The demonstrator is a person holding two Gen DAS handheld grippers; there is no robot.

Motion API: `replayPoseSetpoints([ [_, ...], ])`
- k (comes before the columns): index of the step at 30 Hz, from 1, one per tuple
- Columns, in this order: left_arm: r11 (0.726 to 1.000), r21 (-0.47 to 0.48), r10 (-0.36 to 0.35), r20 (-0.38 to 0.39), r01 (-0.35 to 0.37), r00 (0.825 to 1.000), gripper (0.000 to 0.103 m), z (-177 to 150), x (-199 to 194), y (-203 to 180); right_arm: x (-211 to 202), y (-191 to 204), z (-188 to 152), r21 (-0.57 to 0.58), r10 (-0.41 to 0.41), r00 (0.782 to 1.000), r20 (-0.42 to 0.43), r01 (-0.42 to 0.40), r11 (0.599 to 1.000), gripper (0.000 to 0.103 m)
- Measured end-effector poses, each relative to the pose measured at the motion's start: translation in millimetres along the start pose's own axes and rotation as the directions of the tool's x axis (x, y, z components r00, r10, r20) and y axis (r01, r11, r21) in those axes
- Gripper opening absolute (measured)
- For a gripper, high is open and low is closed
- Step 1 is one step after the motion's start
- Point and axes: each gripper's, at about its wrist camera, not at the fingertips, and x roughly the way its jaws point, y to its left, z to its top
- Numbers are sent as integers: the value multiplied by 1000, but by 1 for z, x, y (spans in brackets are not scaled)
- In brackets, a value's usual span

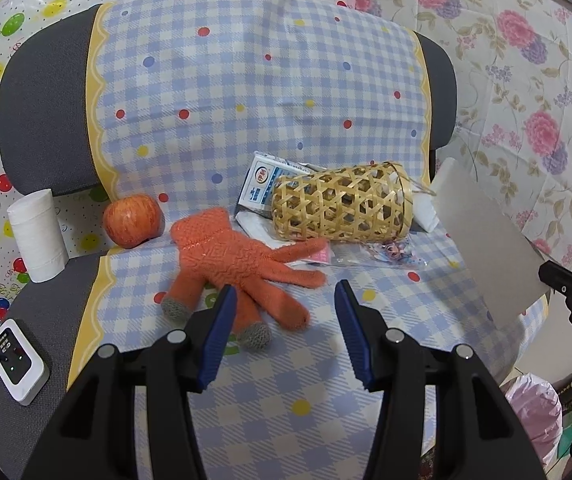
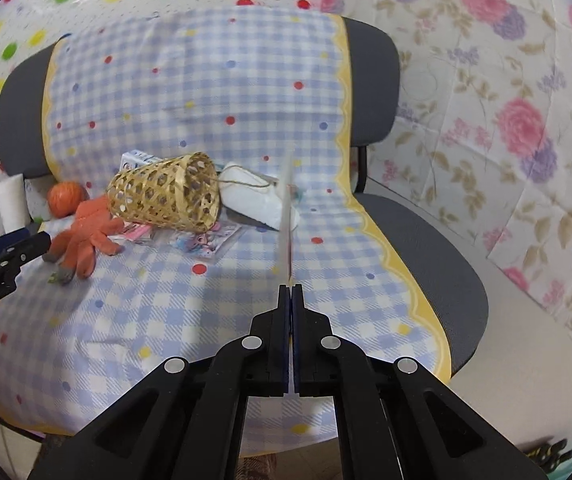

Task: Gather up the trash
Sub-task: 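Lift the white card with the right tool while the left tool approaches the orange glove, then close the left tool on the orange glove and lift it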

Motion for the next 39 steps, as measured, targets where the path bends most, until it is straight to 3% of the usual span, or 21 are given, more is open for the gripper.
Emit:
replayPoseSetpoints([
  [2, 1000, -2, 1, 0, -1, 1000, 49, 0, 0, 1, 3, -2, 2, 28, 46, 999, -16, -45, 999, 8],
  [4, 1000, -3, 0, 0, 0, 1000, 49, -1, 0, 1, 8, -2, 4, 35, 60, 998, -32, -59, 998, 15],
  [10, 1000, -6, 6, -6, -6, 1000, 49, -2, 4, 5, 37, -8, 6, 75, 69, 995, -77, -63, 995, 20],
  [14, 999, -15, 29, -11, -29, 1000, 49, -1, 7, 12, 43, -13, 9, 115, 55, 997, -52, -49, 992, 20],
  [16, 999, -21, 42, -11, -42, 999, 50, -1, 8, 16, 44, -16, 14, 140, 52, 998, -33, -47, 989, 15],
  [18, 998, -33, 60, -5, -60, 998, 54, 1, 8, 23, 42, -19, 19, 151, 34, 999, -8, -32, 988, 1],
  [26, 993, -50, 109, -35, -110, 993, 65, 10, 27, 38, 18, -27, 45, 186, -28, 989, 144, 1, 982, 1],
  [32, 988, -24, 147, -104, -150, 984, 65, 18, 64, 37, 30, -24, 56, 176, 11, 990, 143, -37, 984, 1],
  [39, 990, -19, 135, -169, -140, 976, 65, 24, 103, 40, 50, -23, 60, 184, 31, 993, 117, -52, 982, 1],
])
